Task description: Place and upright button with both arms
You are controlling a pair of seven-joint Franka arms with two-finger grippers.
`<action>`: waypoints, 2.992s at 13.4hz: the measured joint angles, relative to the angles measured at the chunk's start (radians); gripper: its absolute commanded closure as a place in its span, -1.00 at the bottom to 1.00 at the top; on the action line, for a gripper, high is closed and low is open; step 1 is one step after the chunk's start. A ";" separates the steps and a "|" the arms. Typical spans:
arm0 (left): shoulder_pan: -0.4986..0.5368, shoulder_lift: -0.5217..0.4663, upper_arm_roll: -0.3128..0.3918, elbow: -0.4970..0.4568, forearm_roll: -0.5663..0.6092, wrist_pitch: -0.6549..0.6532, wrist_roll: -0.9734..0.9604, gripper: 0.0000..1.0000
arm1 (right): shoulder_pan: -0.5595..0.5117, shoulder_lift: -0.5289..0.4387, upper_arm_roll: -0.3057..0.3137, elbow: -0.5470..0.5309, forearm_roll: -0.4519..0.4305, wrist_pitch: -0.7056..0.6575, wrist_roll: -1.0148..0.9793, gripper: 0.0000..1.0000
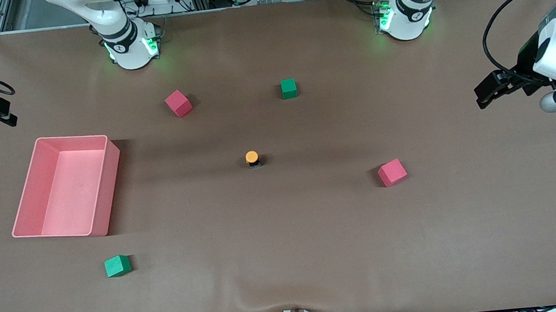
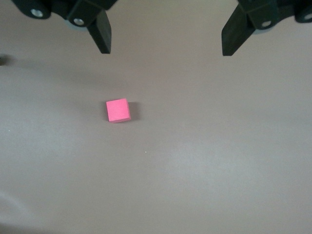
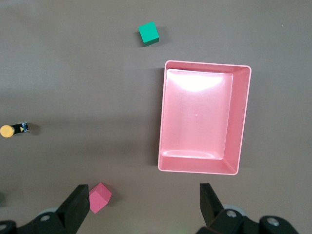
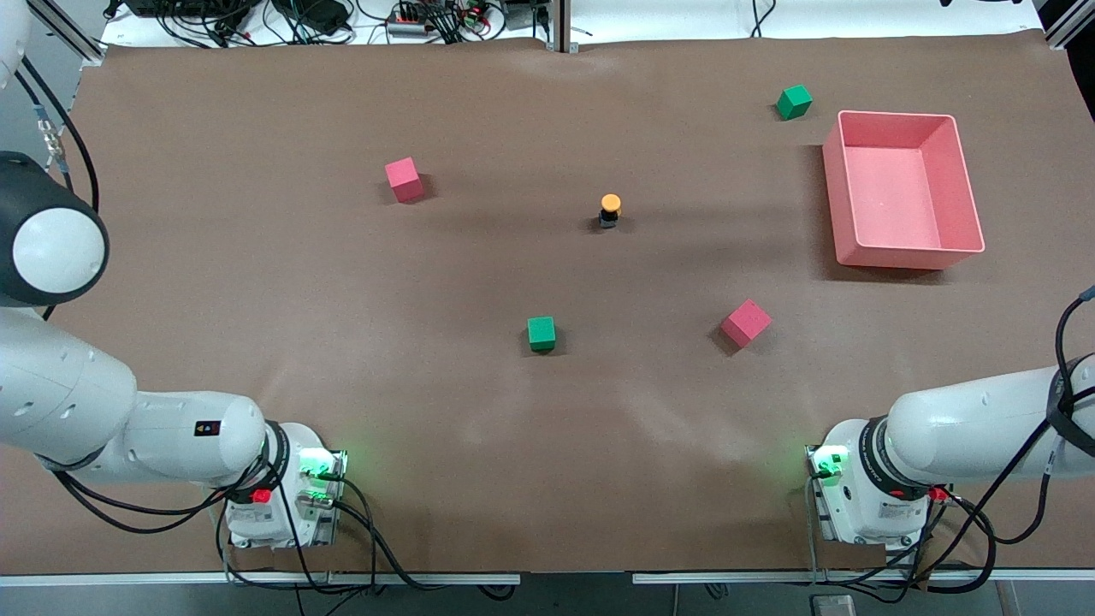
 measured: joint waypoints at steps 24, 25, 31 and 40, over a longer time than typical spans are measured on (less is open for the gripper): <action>-0.002 0.001 -0.009 -0.014 0.000 0.001 0.057 -1.00 | 0.000 0.000 -0.001 0.000 0.000 0.000 0.000 -1.00; -0.001 0.001 -0.009 -0.015 0.000 0.001 0.061 -1.00 | 0.000 0.000 -0.001 0.000 0.000 0.000 0.000 -1.00; 0.000 0.004 -0.008 -0.015 0.000 0.001 0.063 -1.00 | 0.000 0.000 -0.001 0.000 0.000 0.000 0.000 -1.00; 0.003 0.004 -0.002 -0.015 0.000 0.002 0.063 -1.00 | 0.000 0.000 -0.001 0.000 0.000 0.000 0.000 -1.00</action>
